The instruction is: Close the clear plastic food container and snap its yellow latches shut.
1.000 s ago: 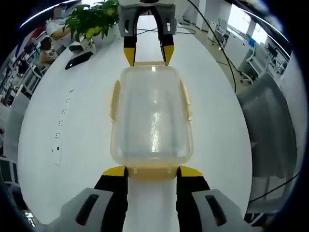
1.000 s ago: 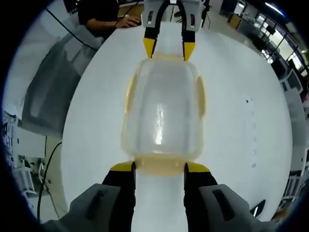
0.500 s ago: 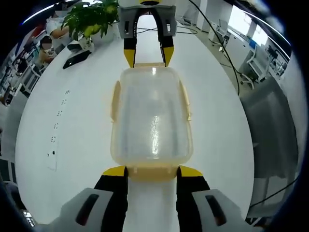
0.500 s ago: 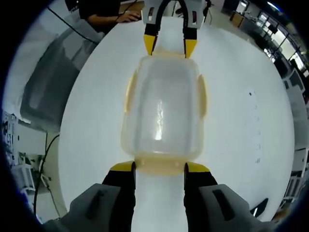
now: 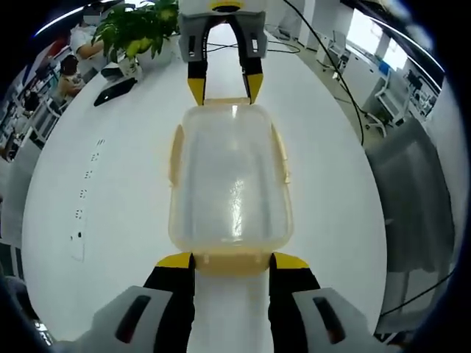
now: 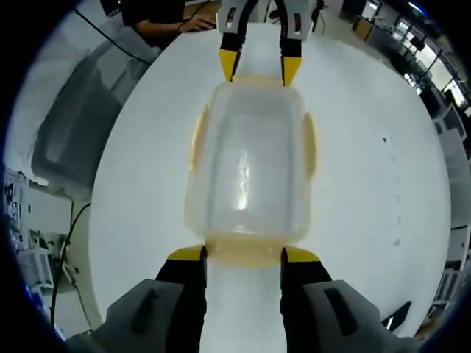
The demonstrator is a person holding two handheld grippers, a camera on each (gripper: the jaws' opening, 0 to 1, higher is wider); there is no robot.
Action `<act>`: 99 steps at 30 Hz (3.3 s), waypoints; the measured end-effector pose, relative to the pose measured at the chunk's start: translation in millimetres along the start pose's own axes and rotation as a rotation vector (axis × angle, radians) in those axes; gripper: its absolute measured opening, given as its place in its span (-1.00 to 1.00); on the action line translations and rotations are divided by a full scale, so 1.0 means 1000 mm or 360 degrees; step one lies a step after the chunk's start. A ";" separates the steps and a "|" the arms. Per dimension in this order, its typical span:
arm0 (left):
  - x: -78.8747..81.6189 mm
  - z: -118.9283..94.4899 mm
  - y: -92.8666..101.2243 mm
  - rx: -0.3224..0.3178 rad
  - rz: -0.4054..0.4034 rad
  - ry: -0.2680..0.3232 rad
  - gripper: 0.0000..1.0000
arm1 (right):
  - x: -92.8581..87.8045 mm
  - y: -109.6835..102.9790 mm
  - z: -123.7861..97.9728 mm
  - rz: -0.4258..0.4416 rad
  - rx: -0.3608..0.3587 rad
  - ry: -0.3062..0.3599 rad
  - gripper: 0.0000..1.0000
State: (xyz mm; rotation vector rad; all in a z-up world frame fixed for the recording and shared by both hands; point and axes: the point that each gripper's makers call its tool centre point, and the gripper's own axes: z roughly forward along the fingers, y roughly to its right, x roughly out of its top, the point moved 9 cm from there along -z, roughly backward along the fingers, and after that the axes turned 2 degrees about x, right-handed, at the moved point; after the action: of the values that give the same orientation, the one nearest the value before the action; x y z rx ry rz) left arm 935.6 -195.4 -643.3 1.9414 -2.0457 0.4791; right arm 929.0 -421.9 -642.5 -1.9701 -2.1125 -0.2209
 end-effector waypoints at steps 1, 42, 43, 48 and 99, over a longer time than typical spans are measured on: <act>0.000 0.000 0.000 -0.0001 0.0000 -0.0003 -0.34 | 0.000 0.000 0.000 -0.0005 0.0000 0.0001 -0.29; -0.016 -0.007 -0.004 0.0033 0.0073 -0.0029 -0.29 | -0.009 -0.003 0.000 -0.0005 -0.0082 -0.0054 -0.11; -0.016 -0.009 -0.003 0.0038 0.0070 -0.0027 -0.29 | -0.009 -0.004 -0.002 -0.0003 -0.0088 -0.0054 -0.12; -0.013 -0.020 0.007 0.0068 0.0070 -0.0031 -0.29 | -0.003 -0.012 -0.013 0.0008 -0.0128 -0.0048 -0.14; -0.007 -0.013 0.032 0.0724 -0.1531 0.0625 -0.48 | -0.004 -0.047 -0.008 0.1261 -0.0780 0.0990 -0.62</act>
State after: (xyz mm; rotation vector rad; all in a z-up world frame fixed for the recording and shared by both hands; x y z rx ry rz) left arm 904.2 -181.9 -635.5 2.5108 -0.6478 0.9988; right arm 882.5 -431.2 -633.2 -2.3901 -0.8608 -1.0849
